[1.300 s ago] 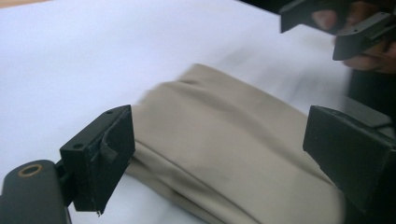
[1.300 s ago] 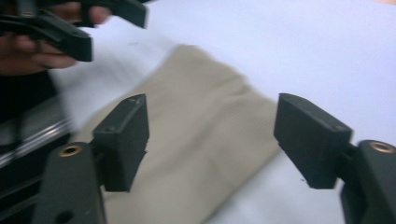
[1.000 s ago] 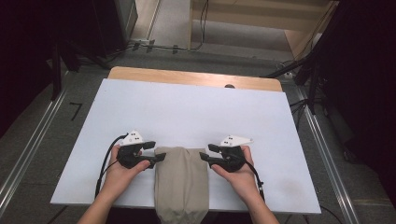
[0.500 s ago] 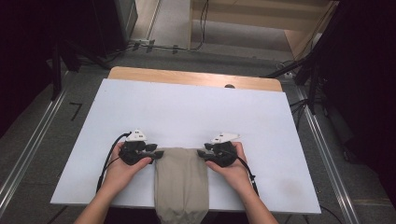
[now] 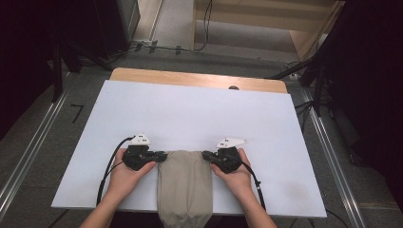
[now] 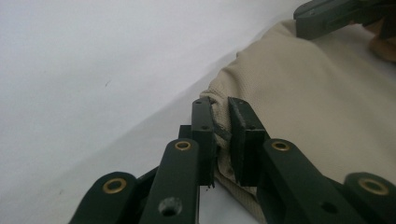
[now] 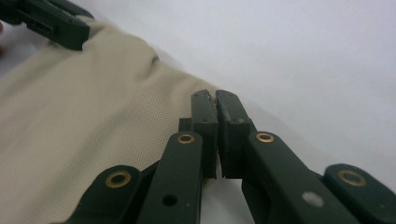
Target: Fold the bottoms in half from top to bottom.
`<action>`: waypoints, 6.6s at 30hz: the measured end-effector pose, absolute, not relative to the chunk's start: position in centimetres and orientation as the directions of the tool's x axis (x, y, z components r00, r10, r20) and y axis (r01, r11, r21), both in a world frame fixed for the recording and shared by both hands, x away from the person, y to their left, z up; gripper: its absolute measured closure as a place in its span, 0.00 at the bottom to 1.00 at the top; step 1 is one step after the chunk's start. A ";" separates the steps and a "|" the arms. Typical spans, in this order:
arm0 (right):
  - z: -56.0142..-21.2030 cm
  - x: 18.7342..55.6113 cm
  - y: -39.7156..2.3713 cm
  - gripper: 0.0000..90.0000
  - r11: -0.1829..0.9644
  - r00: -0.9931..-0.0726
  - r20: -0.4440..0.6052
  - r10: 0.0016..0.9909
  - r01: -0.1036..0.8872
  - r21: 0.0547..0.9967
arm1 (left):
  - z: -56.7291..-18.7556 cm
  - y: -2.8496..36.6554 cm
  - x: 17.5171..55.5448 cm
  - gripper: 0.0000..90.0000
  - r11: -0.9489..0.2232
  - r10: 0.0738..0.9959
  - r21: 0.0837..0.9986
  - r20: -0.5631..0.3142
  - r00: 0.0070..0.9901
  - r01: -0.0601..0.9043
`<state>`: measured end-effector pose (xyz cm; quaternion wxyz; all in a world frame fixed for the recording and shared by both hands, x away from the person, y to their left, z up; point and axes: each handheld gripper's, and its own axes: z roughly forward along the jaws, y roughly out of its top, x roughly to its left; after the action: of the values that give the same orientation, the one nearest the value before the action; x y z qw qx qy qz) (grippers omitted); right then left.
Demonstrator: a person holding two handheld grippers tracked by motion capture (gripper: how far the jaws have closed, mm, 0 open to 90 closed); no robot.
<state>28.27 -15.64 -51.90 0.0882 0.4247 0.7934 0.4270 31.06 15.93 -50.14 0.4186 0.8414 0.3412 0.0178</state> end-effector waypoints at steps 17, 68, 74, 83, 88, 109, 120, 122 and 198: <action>-46.6 31.3 -18.7 0.96 0.259 -0.612 0.148 0.777 0.524 0.811 | -45.1 14.1 36.1 0.94 -0.341 0.564 0.796 -0.253 0.786 0.500; -48.2 29.4 -21.0 0.51 0.115 -0.524 0.316 0.791 0.634 0.765 | -47.3 11.4 32.7 0.45 -0.314 0.523 0.794 -0.313 0.793 0.520; -49.7 26.4 -20.0 0.52 0.146 -0.526 0.311 0.792 0.657 0.739 | -49.7 10.8 29.7 0.52 -0.338 0.542 0.759 -0.326 0.774 0.557; -51.3 24.2 -19.3 0.55 0.178 -0.504 0.291 0.813 0.692 0.700 | -50.6 10.3 28.0 0.63 -0.392 0.553 0.756 -0.261 0.791 0.524; -51.8 24.0 -19.5 0.64 0.161 -0.506 0.336 0.794 0.709 0.687 | -50.6 10.1 27.2 0.70 -0.421 0.557 0.764 -0.207 0.804 0.488; -51.4 23.4 -19.0 0.95 0.184 -0.599 0.267 0.755 0.584 0.791 | -49.4 11.2 26.8 0.94 -0.365 0.489 0.809 -0.255 0.834 0.461; -50.7 20.2 -18.9 0.95 0.194 -0.628 0.249 0.737 0.551 0.812 | -49.1 11.7 24.1 0.94 -0.373 0.448 0.807 -0.276 0.850 0.458; -50.5 19.6 -18.9 0.95 0.197 -0.632 0.249 0.734 0.549 0.812 | -49.1 11.8 23.6 0.94 -0.375 0.442 0.804 -0.282 0.851 0.461; -47.2 25.6 -20.8 0.00 0.262 -0.664 0.169 0.728 0.498 0.827 | -46.3 11.6 32.8 0.12 -0.321 0.482 0.835 -0.261 0.836 0.446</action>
<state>25.60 -20.79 -47.18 0.1239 0.3907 0.7848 0.4650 32.83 11.64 -46.26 0.5078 0.8125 0.2857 0.0178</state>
